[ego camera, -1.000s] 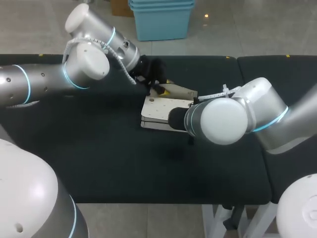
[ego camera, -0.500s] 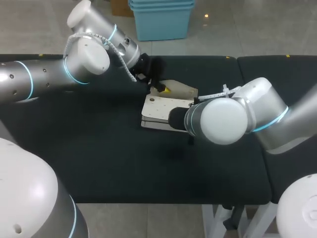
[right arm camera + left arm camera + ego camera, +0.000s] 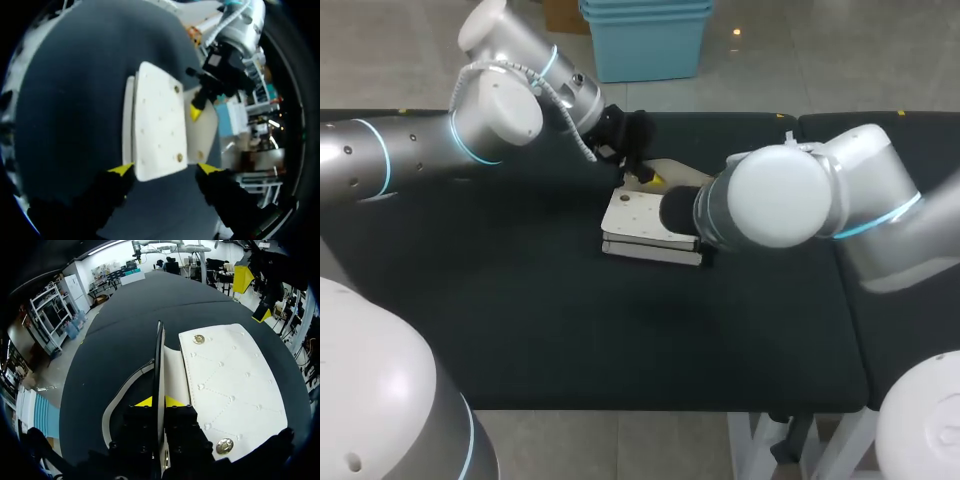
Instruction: Pick up the bag, open it, inspect its contents, close it, and place it on the opposite side
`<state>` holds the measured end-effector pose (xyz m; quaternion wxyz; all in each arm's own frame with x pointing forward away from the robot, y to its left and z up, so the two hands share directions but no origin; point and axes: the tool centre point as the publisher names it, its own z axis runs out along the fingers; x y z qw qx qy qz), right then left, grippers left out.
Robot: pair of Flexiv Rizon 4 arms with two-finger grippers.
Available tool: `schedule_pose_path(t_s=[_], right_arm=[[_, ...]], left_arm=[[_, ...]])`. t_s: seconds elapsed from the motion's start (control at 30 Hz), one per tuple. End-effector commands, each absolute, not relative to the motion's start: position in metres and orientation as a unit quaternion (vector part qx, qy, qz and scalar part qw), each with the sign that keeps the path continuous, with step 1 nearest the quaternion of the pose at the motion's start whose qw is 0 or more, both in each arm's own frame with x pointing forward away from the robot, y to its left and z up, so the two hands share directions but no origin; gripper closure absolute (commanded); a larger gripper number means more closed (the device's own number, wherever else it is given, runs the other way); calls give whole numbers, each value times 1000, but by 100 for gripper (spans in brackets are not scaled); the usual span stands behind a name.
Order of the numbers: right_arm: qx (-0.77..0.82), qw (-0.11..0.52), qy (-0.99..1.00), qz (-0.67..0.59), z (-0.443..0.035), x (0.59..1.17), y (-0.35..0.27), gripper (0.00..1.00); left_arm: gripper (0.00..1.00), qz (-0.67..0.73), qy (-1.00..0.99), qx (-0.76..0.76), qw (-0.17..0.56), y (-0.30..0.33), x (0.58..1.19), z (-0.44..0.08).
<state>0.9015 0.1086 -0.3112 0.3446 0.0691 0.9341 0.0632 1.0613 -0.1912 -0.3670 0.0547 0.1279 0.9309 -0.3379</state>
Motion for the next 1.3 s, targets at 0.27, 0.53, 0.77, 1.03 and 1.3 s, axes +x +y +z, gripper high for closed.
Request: schedule_pose_path(t_s=[0.27,0.53,0.77,1.03,1.3], right_arm=[[56,334,939,61,-276,906,102,100],[53,327,942,54,-258,916,97,100],[39,335,940,50,-242,926,99,100],[25,335,941,51,-226,938,99,100],[-5,318,948,31,-217,957,105,100]], left_arm=[[100,-365,919,129,70,-185,1061,-331],[100,-371,916,126,88,-181,1053,-291],[100,-366,919,115,92,-182,1045,-264],[100,-363,920,116,90,-182,1044,-262],[100,-375,918,91,86,-181,1042,-264]])
